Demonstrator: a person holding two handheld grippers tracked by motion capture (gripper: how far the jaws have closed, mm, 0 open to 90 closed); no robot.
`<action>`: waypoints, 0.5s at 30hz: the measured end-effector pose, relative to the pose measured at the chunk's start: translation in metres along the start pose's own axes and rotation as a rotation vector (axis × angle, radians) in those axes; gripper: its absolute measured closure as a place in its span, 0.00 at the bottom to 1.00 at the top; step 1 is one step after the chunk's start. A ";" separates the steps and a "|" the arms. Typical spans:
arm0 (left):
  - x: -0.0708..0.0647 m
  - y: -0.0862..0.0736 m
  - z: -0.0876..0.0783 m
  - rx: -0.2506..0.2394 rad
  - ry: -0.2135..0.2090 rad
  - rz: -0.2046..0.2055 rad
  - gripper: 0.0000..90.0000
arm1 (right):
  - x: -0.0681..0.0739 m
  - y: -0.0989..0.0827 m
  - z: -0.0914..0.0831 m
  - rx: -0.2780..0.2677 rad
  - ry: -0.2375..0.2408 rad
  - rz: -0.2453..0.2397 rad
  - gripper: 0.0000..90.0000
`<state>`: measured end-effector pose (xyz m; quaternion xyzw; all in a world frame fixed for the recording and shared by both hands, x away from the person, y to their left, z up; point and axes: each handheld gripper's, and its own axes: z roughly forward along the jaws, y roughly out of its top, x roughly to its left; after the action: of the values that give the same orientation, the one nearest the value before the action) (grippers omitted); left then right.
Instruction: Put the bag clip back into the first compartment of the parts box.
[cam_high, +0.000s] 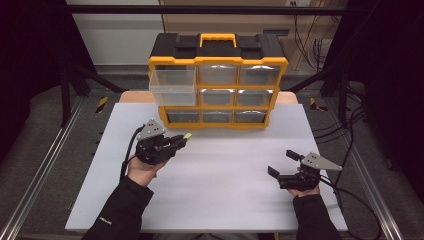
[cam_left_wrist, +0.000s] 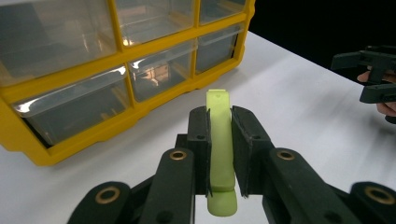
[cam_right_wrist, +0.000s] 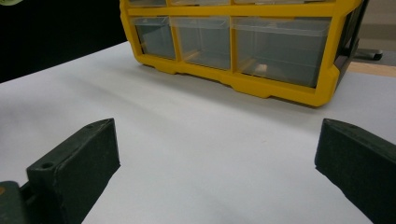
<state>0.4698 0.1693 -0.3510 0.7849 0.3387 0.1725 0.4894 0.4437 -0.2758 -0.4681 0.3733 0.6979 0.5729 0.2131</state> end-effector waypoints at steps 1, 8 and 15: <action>0.001 0.001 -0.001 0.000 0.002 0.001 0.86 | 0.000 0.000 0.000 0.001 0.000 0.000 0.01; 0.003 0.005 -0.011 -0.014 0.018 0.001 0.86 | 0.000 0.000 0.000 0.002 -0.001 -0.001 0.00; 0.005 0.010 -0.018 -0.026 0.028 0.002 0.86 | 0.000 0.000 0.000 0.000 -0.001 -0.003 0.00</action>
<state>0.4663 0.1815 -0.3343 0.7764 0.3422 0.1884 0.4945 0.4437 -0.2754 -0.4682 0.3727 0.6983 0.5723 0.2145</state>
